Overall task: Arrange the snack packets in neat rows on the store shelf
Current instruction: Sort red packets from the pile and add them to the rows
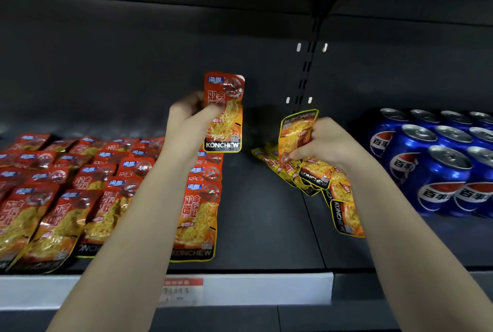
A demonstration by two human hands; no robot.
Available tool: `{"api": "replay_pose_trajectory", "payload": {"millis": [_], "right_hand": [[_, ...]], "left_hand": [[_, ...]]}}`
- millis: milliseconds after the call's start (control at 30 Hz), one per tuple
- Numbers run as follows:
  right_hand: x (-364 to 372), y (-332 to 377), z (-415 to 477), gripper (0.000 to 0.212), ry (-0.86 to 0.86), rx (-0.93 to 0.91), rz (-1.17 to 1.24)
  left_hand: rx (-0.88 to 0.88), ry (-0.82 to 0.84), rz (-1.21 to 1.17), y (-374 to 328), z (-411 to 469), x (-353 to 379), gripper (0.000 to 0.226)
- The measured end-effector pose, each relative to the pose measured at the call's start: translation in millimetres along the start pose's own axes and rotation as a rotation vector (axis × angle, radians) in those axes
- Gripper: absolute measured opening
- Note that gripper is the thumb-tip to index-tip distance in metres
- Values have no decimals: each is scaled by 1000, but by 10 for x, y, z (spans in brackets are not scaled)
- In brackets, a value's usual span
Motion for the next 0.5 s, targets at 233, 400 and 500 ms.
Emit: {"api": "replay_pose_trajectory", "payload": {"millis": [233, 400, 500], "right_hand": [[191, 306, -10, 27, 78, -113, 79], [247, 406, 38, 23, -13, -121, 251], [279, 414, 97, 20, -80, -91, 402]], "left_hand": [[27, -12, 113, -83, 53, -251, 15], [8, -7, 92, -112, 89, -412, 17], [6, -15, 111, -98, 136, -486, 13]]}}
Point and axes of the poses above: each hand's wrist, its own z-axis towards the middle knuckle, its own x-axis out of the palm, y = z × x, the point moved 5 cm from there along z, towards the middle knuckle, and after that the axes turned 2 degrees about -x, right-handed, at the moved point
